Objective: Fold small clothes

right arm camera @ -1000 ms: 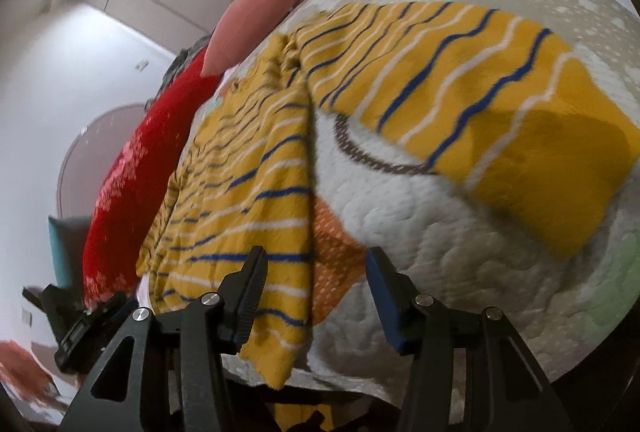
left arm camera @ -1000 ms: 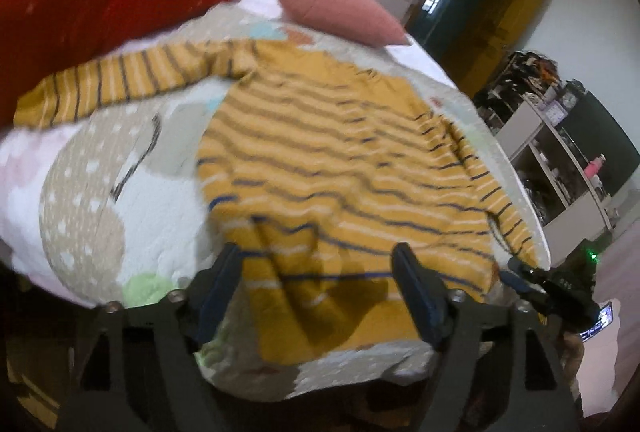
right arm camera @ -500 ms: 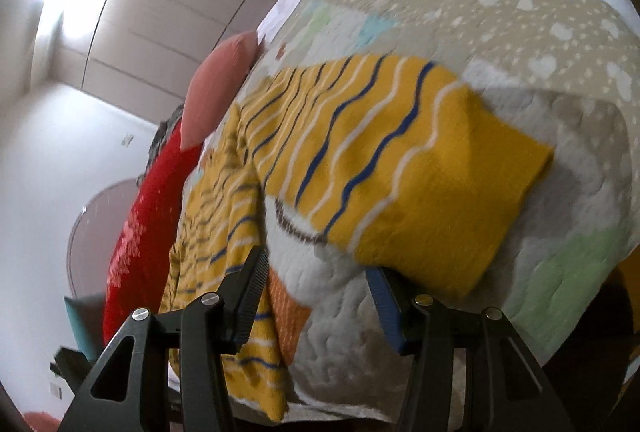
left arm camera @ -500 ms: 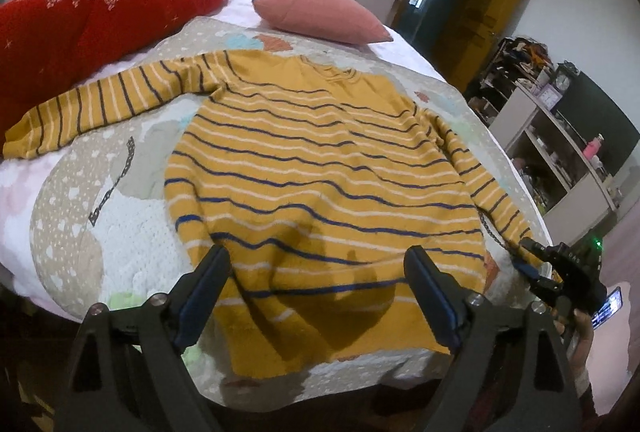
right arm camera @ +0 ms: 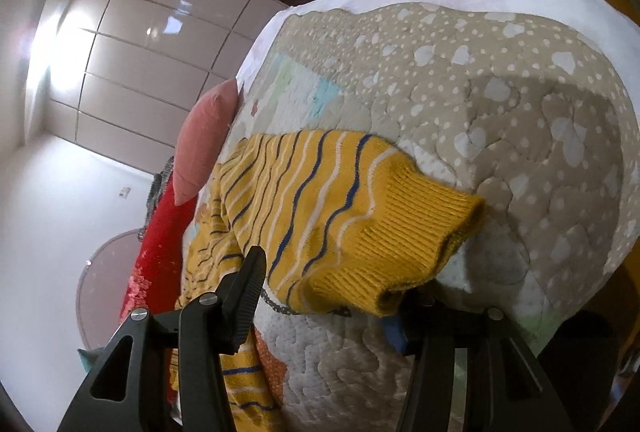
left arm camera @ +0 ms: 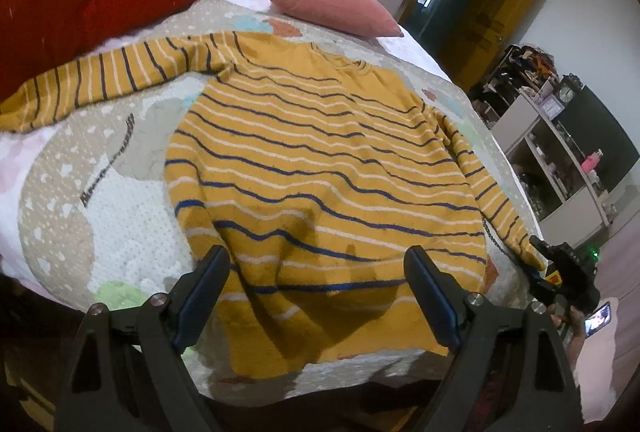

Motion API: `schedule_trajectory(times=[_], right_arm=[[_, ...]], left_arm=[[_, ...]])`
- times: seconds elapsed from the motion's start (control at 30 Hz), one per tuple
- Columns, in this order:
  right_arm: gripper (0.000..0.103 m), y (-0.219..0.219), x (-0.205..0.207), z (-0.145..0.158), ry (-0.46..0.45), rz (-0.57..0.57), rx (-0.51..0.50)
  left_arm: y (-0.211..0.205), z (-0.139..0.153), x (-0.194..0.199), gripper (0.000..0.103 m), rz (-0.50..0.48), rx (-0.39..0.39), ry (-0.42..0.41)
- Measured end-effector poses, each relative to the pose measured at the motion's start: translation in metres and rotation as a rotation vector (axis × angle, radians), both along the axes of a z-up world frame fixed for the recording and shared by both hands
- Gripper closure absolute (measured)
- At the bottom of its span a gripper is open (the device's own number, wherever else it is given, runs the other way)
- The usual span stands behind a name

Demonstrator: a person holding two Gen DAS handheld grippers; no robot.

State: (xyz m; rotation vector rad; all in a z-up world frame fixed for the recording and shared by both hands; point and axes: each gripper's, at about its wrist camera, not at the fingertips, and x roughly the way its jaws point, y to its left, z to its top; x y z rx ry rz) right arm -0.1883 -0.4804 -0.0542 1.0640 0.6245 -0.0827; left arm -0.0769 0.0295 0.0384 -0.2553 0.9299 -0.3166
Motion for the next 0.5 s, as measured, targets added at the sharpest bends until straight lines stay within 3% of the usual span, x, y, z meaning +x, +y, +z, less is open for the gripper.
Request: schedule_trajectory(times=[0.17,0.23,0.27,0.37,0.5], right_arm=[[0.044,0.007,0.021,0.009,0.023,-0.002,-0.096],[0.071,0.005,0.032,0.011,0.05,0.003,-0.151],[0.09,0.004,0.038,0.012,0.072,0.01,-0.182],[0.093,-0.014,0.043,0.027,0.061,-0.027,-0.245],[0.095,-0.068,0.034,0.057,0.06,-0.205,-0.323]], left_arm=[[-0.004,-0.002,0.0,0.015,-0.007,0.014,0.006],[-0.004,0.001,-0.001,0.015,0.0,0.017,0.0],[-0.004,0.004,-0.001,0.015,0.005,0.02,-0.007],[0.0,0.012,-0.003,0.015,0.023,0.032,-0.03],[0.01,0.018,-0.001,0.015,0.056,0.026,-0.044]])
